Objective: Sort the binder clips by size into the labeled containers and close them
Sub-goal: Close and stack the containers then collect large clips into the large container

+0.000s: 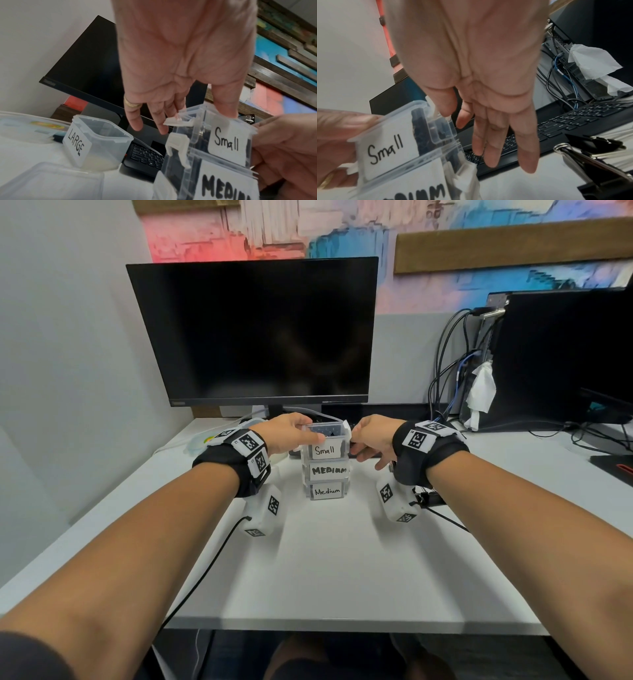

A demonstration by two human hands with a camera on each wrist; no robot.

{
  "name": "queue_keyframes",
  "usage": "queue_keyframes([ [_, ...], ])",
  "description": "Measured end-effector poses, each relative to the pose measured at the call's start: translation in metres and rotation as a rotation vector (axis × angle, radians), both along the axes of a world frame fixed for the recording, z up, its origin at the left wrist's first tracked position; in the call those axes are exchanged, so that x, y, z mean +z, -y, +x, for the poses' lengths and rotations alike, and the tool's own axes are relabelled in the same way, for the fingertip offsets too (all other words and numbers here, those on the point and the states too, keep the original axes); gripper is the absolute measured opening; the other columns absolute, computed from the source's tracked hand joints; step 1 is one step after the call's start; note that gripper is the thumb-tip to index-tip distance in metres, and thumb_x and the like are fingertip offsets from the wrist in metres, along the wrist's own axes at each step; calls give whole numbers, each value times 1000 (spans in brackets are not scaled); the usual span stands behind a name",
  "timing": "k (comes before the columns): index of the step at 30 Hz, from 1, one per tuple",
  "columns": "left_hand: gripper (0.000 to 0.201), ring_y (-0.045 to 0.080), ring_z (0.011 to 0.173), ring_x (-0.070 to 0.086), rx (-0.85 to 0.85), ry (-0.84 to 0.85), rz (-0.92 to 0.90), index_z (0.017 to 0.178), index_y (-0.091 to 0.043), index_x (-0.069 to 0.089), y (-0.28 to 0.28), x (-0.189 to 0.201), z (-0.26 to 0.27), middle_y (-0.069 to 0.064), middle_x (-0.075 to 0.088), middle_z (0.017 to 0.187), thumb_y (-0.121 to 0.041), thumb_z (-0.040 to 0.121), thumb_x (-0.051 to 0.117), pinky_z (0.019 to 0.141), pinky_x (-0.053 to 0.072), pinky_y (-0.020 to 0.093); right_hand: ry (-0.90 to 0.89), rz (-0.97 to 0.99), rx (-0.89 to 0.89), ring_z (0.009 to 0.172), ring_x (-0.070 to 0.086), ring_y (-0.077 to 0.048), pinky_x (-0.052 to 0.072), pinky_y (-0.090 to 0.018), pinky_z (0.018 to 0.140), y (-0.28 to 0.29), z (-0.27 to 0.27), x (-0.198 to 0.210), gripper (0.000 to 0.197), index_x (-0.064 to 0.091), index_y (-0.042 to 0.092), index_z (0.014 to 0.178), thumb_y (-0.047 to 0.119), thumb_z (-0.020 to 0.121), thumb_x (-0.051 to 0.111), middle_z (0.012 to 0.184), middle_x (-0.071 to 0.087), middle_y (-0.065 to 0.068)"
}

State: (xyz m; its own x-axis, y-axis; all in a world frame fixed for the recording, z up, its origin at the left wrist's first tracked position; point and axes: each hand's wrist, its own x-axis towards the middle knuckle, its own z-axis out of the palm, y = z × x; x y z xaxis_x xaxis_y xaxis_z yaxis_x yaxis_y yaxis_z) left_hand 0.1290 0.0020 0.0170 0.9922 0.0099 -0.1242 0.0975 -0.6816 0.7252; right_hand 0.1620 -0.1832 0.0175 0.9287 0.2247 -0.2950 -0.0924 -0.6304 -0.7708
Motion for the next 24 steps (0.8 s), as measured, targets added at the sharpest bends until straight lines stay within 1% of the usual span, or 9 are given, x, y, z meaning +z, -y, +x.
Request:
queue_keyframes([
  [2, 70, 23, 126, 48, -1, -5, -1, 141, -24, 40, 0, 0, 1, 4, 47, 143, -43, 81, 70, 110, 36, 44, -44, -15, -15, 90, 61, -28, 48, -39, 65, -3, -2, 1, 31, 54, 5, 123, 24, 101, 43, 119, 64, -14],
  [4, 70, 23, 126, 48, -4, -8, 1, 141, -24, 40, -1, 0, 1, 4, 46, 144, -44, 80, 70, 110, 36, 44, -98, -18, -10, 97, 58, -32, 46, -36, 59, -4, -2, 0, 40, 48, 3, 133, 27, 102, 37, 129, 57, -18],
  [5, 70, 23, 126, 47, -6, -9, 2, 141, -24, 40, -1, 0, 2, 4, 46, 144, -44, 81, 70, 110, 36, 45, -123, -12, -12, 100, 58, -34, 46, -38, 63, -5, -1, -3, 42, 47, 3, 134, 29, 103, 35, 130, 55, -20],
  [7, 70, 23, 127, 47, -10, -9, 3, 142, -24, 39, -1, 0, 2, 4, 45, 145, -43, 81, 70, 110, 36, 44, -167, 16, -14, 96, 62, -34, 48, -43, 74, -6, 1, -8, 44, 50, 5, 129, 35, 102, 33, 122, 55, -20],
  [10, 68, 23, 127, 46, -9, 0, 0, 141, -23, 40, -1, -1, 3, 4, 45, 144, -42, 82, 69, 110, 36, 42, -206, 81, -28, 72, 63, -28, 50, -38, 68, -7, 5, -13, 37, 53, 10, 104, 41, 100, 33, 107, 58, -17],
  [13, 67, 23, 127, 47, -15, 3, 4, 141, -24, 40, -2, -1, 3, 4, 45, 144, -42, 83, 69, 110, 36, 43, -203, 95, -54, 66, 61, -27, 49, -33, 63, -7, 7, -17, 34, 49, 12, 86, 40, 100, 33, 97, 60, -15],
  [18, 67, 23, 127, 47, -14, 4, 5, 140, -25, 41, -2, -1, 3, 4, 45, 144, -43, 82, 69, 110, 36, 43, -130, 71, -73, 64, 59, -24, 46, -31, 64, -3, 6, -14, 21, 50, 11, 94, 22, 99, 33, 79, 60, -11],
  [21, 67, 23, 128, 45, -10, 3, 12, 140, -24, 41, -1, 0, 3, 4, 45, 144, -43, 82, 69, 111, 35, 44, -89, 94, -82, 62, 58, -22, 44, -30, 63, -1, 6, -11, 20, 51, 10, 98, 20, 98, 34, 78, 56, -9],
  [24, 67, 24, 129, 45, -10, 1, 19, 140, -24, 41, -1, 0, 2, 4, 46, 144, -43, 82, 69, 111, 35, 46, -70, 112, -84, 61, 56, -18, 44, -29, 61, -1, 6, -7, 23, 55, 8, 91, 17, 98, 36, 72, 55, -6],
])
